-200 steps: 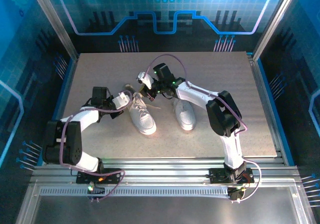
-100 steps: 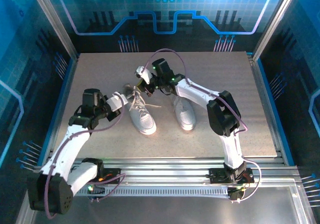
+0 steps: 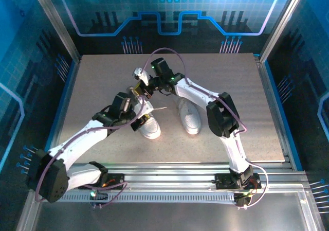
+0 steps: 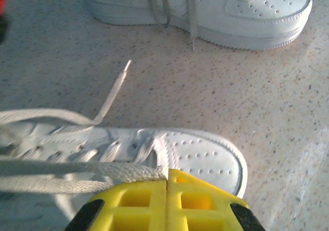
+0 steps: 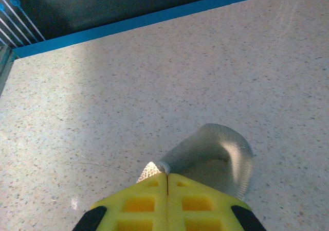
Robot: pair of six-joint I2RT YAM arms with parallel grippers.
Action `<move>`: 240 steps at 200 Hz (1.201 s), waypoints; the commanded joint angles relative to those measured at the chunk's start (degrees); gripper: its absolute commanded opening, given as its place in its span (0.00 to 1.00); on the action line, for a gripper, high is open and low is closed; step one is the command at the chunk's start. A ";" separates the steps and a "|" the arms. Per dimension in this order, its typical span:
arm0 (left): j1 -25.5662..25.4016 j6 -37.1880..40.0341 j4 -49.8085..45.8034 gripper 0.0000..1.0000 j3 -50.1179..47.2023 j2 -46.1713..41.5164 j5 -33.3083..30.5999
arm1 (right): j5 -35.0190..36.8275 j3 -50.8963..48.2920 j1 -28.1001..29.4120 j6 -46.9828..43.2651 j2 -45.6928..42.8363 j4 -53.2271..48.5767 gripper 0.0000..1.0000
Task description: Tie the shoes
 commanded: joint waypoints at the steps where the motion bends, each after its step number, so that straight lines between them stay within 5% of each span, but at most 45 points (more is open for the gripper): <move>1: -1.59 -5.11 3.63 0.00 2.61 2.91 -0.82 | -4.26 3.19 0.97 -0.53 1.96 -2.11 0.00; 131: -7.15 -9.80 14.12 0.00 -1.04 8.93 -2.75 | -12.38 6.00 1.47 -1.71 4.93 1.49 0.00; 155: -7.14 -9.36 15.14 0.46 -1.99 6.51 -6.01 | -12.46 6.14 1.49 -2.16 5.27 1.42 0.00; 158: -7.11 -9.22 15.21 0.68 -2.08 6.00 -6.52 | -12.53 6.02 1.51 -2.26 5.28 1.32 0.00; 159: -7.13 -9.20 15.17 0.68 -2.26 5.85 -6.69 | -12.56 6.00 1.50 -2.26 5.28 1.29 0.00; 160: -7.14 -9.15 15.19 0.91 -2.26 5.68 -6.83 | -12.53 5.98 1.45 -2.31 5.32 1.23 0.00; 163: -7.13 -9.03 15.28 0.98 -2.33 5.08 -7.36 | -12.58 5.89 1.44 -2.40 5.33 1.18 0.00; 200: -6.98 -8.20 14.11 0.99 -3.80 -3.52 -13.46 | -12.24 2.88 1.43 -3.04 4.28 2.00 0.00; 240: -4.30 -19.76 9.42 0.99 -5.56 -16.16 -25.76 | -11.19 1.58 1.22 -2.98 3.42 3.35 0.00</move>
